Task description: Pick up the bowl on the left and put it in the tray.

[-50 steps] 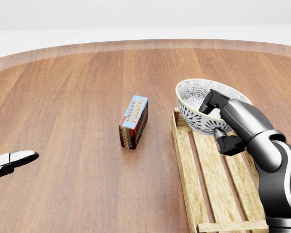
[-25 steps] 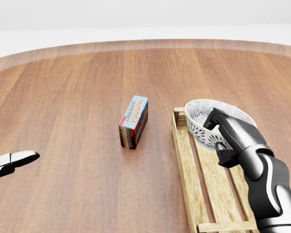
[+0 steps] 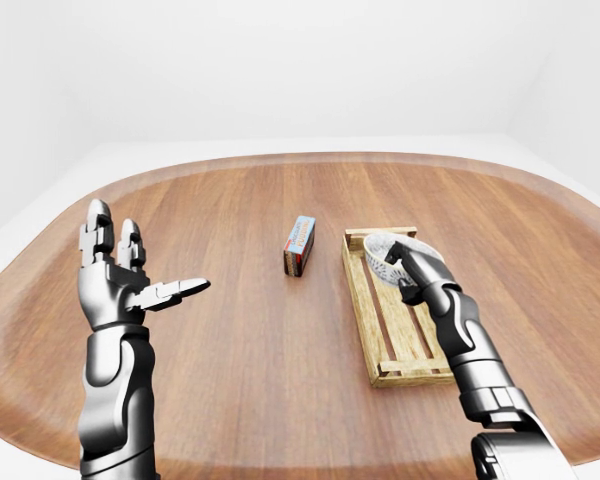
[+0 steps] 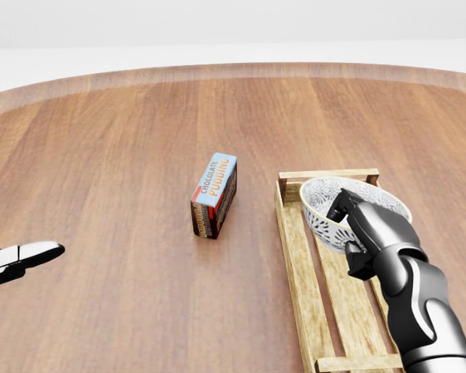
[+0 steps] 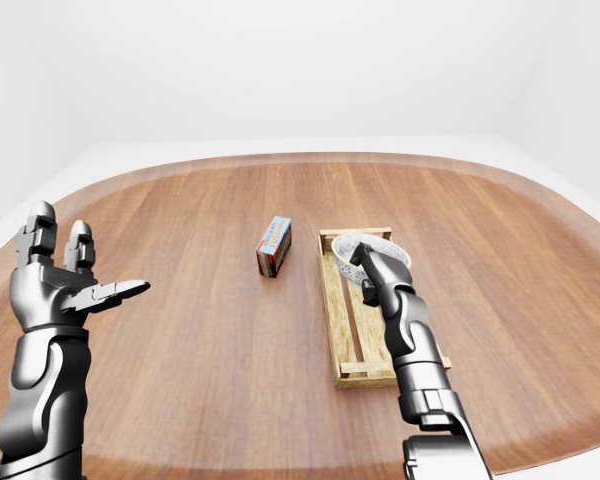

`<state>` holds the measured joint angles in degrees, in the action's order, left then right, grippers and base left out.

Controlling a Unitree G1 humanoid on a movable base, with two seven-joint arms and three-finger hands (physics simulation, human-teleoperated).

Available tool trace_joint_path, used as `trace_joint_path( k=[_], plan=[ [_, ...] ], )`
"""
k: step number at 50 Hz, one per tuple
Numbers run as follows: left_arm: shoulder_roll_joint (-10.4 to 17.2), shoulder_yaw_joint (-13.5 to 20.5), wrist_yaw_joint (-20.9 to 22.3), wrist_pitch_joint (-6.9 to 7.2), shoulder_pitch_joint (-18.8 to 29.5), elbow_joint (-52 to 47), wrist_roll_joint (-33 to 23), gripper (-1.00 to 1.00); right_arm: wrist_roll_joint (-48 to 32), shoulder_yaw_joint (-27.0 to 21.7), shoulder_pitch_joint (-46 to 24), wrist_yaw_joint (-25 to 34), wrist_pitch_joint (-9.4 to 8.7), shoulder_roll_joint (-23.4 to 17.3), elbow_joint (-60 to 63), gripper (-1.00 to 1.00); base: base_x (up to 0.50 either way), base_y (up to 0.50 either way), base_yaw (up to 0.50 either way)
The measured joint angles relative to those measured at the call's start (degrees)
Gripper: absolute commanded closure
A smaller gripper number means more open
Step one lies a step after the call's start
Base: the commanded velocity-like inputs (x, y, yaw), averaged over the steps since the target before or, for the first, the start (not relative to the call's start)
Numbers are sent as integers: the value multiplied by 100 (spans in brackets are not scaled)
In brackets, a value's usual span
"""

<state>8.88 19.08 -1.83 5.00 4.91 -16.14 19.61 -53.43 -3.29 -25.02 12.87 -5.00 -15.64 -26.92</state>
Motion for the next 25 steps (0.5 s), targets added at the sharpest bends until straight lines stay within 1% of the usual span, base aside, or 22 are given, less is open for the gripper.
trace_joint_path(
  k=[25],
  plan=[
    [11, 10, -3, 0, 14, 35, 11, -100, 72, 102, -123, -348, 0, 34, -689, 100, 0, 0, 0]
  ],
)
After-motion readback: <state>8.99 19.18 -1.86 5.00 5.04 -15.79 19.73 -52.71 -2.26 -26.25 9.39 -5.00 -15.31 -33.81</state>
